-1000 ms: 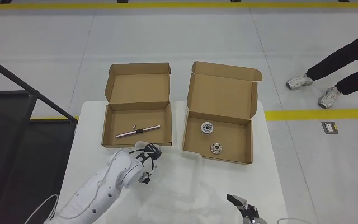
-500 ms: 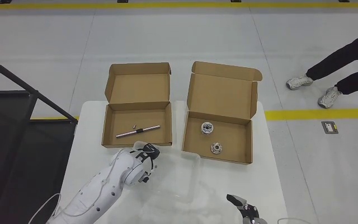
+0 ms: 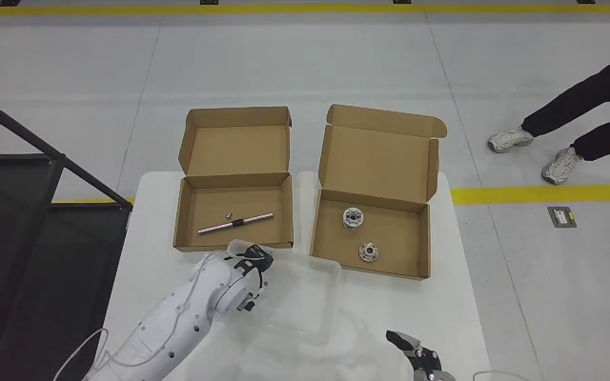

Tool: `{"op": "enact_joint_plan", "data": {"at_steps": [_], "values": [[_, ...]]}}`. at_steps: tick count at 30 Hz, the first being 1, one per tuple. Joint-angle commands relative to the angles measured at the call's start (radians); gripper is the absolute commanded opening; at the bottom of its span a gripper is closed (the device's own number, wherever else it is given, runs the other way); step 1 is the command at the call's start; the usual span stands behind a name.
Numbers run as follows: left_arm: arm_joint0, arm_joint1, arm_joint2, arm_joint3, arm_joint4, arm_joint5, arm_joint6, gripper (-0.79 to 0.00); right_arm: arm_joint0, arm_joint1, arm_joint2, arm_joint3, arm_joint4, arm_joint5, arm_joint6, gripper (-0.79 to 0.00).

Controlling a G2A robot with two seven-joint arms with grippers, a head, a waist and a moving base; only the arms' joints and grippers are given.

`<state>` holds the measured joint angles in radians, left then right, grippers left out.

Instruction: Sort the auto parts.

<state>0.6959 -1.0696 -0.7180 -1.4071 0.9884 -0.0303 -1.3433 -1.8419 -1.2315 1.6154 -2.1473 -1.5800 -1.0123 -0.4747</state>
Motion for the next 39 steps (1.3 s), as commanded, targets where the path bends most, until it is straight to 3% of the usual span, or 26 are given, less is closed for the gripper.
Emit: {"op": "enact_joint_plan", "data": {"at_steps": [1,18,26,39], "values": [[0.004,-0.001,-0.005,-0.006,-0.002,-0.003,-0.003,-0.449,0.000,0.000,0.000,0.000,0.000,0.000,0.000,0.000],[0.019,-0.011,-0.031,0.009,0.023,0.002,-0.037,-0.486,0.000,0.000,0.000,0.000,0.000,0.000,0.000,0.000],[0.023,-0.017,-0.045,0.013,0.030,0.005,-0.048,-0.566,0.000,0.000,0.000,0.000,0.000,0.000,0.000,0.000],[0.026,-0.029,-0.054,0.037,0.045,0.003,-0.052,-0.594,0.000,0.000,0.000,0.000,0.000,0.000,0.000,0.000]]}}
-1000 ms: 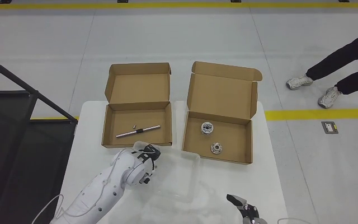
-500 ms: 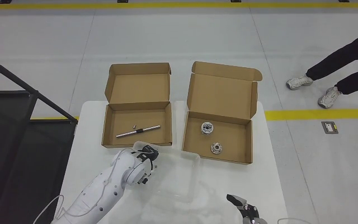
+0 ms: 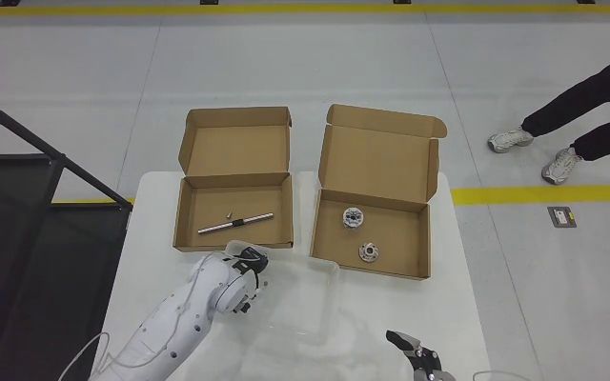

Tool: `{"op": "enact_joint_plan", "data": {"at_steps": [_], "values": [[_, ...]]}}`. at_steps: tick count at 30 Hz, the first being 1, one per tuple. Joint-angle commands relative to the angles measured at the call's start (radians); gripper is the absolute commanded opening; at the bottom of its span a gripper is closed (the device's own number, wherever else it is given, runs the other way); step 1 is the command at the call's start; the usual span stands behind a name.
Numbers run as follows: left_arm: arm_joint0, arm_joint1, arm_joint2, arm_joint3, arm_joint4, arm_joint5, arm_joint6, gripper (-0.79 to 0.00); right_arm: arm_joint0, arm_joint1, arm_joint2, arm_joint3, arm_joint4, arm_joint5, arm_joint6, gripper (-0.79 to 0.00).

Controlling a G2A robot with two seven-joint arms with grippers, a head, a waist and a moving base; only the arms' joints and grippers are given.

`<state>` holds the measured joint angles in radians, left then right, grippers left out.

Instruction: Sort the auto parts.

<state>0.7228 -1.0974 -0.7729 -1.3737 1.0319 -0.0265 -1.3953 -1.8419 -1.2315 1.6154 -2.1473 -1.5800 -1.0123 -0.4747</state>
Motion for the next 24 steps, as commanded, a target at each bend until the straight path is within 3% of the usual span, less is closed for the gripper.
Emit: {"op": "enact_joint_plan", "data": {"at_steps": [1,6,12,17,24], "values": [[-0.002,-0.003,0.000,0.006,0.002,0.000,0.001,-0.613,0.000,0.000,0.000,0.000,0.000,0.000,0.000,0.000],[-0.004,-0.009,-0.001,0.015,0.011,0.002,0.000,-0.785,0.000,0.000,0.000,0.000,0.000,0.000,0.000,0.000],[0.002,-0.009,-0.022,-0.008,0.021,0.001,0.011,-0.785,0.000,0.000,0.000,0.000,0.000,0.000,0.000,0.000],[0.050,0.011,-0.093,-0.132,-0.014,-0.039,0.012,-0.785,0.000,0.000,0.000,0.000,0.000,0.000,0.000,0.000],[0.178,0.054,-0.229,-0.367,-0.002,-0.079,0.013,-0.785,0.000,0.000,0.000,0.000,0.000,0.000,0.000,0.000]]}}
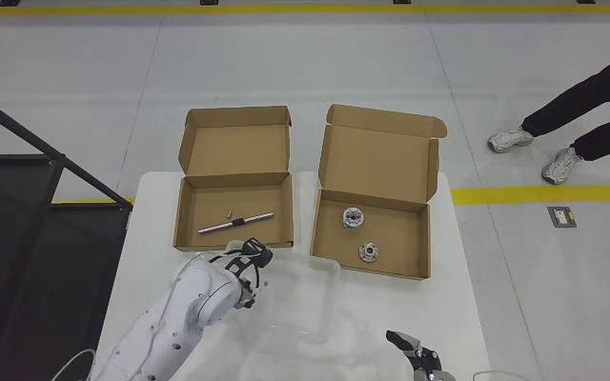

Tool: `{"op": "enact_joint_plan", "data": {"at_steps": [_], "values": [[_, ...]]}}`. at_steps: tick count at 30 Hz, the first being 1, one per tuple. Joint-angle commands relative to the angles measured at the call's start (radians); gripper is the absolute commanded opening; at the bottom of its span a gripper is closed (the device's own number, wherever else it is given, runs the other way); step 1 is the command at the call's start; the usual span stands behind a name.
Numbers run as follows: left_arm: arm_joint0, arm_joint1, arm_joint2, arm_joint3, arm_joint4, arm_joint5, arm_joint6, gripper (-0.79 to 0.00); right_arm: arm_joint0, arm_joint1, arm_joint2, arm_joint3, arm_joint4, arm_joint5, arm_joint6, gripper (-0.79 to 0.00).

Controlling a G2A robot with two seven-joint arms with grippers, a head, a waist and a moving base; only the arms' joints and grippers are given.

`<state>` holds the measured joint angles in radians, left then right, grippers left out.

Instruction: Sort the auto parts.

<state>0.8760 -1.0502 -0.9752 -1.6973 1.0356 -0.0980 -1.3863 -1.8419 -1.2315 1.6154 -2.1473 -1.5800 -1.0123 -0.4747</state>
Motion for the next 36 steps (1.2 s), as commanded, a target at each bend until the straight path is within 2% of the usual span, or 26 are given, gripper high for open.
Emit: {"op": "enact_joint_plan", "data": {"at_steps": [1,8,13,17,22,28,31,36], "values": [[0.045,0.013,-0.050,-0.077,-0.006,-0.015,0.006,-0.785,0.000,0.000,0.000,0.000,0.000,0.000,0.000,0.000],[0.189,0.048,-0.239,-0.265,-0.087,-0.088,0.091,-0.785,0.000,0.000,0.000,0.000,0.000,0.000,0.000,0.000],[0.272,0.066,-0.383,-0.321,-0.173,-0.153,0.194,-0.785,0.000,0.000,0.000,0.000,0.000,0.000,0.000,0.000],[0.321,0.076,-0.483,-0.346,-0.312,-0.252,0.273,-0.785,0.000,0.000,0.000,0.000,0.000,0.000,0.000,0.000],[0.349,0.089,-0.598,-0.336,-0.476,-0.418,0.347,-0.785,0.000,0.000,0.000,0.000,0.000,0.000,0.000,0.000],[0.337,0.106,-0.682,-0.255,-0.675,-0.649,0.400,-0.785,0.000,0.000,0.000,0.000,0.000,0.000,0.000,0.000],[0.317,0.115,-0.695,-0.200,-0.774,-0.739,0.404,-0.785,0.000,0.000,0.000,0.000,0.000,0.000,0.000,0.000],[0.279,0.161,-0.635,-0.133,-0.857,-0.847,0.511,-0.785,0.000,0.000,0.000,0.000,0.000,0.000,0.000,0.000]]}}
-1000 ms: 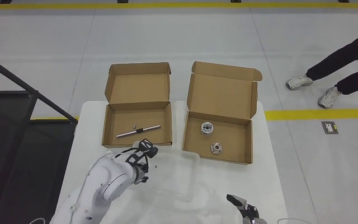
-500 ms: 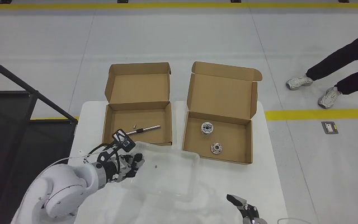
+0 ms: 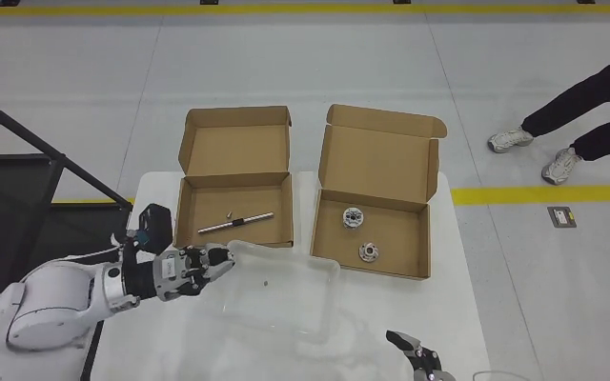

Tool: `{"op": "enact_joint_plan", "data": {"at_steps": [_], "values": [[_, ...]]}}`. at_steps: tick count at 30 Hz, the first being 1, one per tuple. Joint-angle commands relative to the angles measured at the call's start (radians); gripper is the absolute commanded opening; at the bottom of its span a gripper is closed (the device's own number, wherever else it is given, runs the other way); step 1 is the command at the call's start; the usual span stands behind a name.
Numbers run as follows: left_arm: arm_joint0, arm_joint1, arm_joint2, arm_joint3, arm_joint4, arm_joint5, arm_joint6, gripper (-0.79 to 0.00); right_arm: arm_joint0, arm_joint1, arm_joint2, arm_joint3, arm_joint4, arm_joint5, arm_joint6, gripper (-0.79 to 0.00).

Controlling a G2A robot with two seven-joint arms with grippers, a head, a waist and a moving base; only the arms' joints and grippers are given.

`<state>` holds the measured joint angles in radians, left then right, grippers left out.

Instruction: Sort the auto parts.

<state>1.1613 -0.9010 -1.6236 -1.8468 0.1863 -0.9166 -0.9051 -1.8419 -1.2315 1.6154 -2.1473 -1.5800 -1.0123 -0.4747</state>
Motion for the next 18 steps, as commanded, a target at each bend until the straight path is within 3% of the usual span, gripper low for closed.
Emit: {"op": "enact_joint_plan", "data": {"at_steps": [1,3,10,18], "values": [[-0.011,0.023,0.028,0.026,-0.013,-0.055,0.056,-0.785,0.000,0.000,0.000,0.000,0.000,0.000,0.000,0.000],[-0.022,0.046,0.056,0.055,-0.029,-0.096,0.097,-0.785,0.000,0.000,0.000,0.000,0.000,0.000,0.000,0.000],[-0.084,0.111,0.128,0.104,-0.192,-0.096,0.097,-0.785,0.000,0.000,0.000,0.000,0.000,0.000,0.000,0.000],[-0.113,0.164,0.169,0.125,-0.238,-0.096,0.097,-0.785,0.000,0.000,0.000,0.000,0.000,0.000,0.000,0.000]]}}
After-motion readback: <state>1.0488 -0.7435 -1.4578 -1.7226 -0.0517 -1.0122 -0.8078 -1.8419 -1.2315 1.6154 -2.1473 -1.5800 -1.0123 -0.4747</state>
